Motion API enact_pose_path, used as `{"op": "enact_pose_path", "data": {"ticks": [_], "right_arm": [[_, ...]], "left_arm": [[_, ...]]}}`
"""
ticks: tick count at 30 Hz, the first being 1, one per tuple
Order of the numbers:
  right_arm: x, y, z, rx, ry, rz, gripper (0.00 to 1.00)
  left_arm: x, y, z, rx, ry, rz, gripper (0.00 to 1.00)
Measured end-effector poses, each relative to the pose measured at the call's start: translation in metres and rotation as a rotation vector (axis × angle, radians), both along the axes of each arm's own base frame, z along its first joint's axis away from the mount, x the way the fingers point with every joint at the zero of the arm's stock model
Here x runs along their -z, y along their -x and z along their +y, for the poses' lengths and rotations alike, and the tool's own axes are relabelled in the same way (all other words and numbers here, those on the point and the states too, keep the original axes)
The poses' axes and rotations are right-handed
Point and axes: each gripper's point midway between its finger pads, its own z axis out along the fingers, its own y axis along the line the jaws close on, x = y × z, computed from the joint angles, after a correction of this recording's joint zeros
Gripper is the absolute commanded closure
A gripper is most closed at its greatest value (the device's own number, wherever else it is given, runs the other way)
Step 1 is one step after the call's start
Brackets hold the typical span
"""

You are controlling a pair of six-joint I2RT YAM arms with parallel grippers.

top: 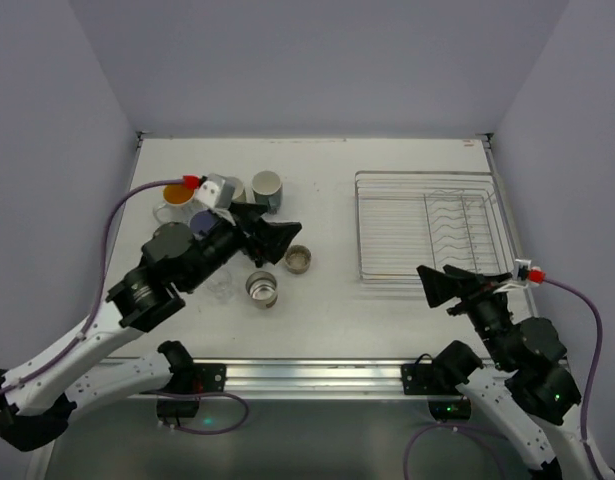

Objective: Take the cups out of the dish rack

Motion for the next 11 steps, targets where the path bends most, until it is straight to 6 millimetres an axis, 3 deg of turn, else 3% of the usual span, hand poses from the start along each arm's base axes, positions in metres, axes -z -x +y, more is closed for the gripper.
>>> {"op": "enact_pose_path", "data": {"ticks": [3, 6, 11], "right_arm": [[-0.018, 0.004, -0.02, 0.076, -0.003, -0.027, 0.01], [-0.031, 0.007, -0.035, 0.128, -0.011, -0.052, 0.01], [-0.034, 0.008, -0.047, 0.182, -0.006, -0.051, 0.01]], "left_arm": [[-0.024, 0.019, 0.03, -0.025, 0.041, -0.062, 0.0], [-0.035, 0.031, 0.061, -0.076, 0.059, -0.1, 0.0], [-0.047, 0.048, 0.106, -0.166, 0.092, -0.155, 0.0]]}}
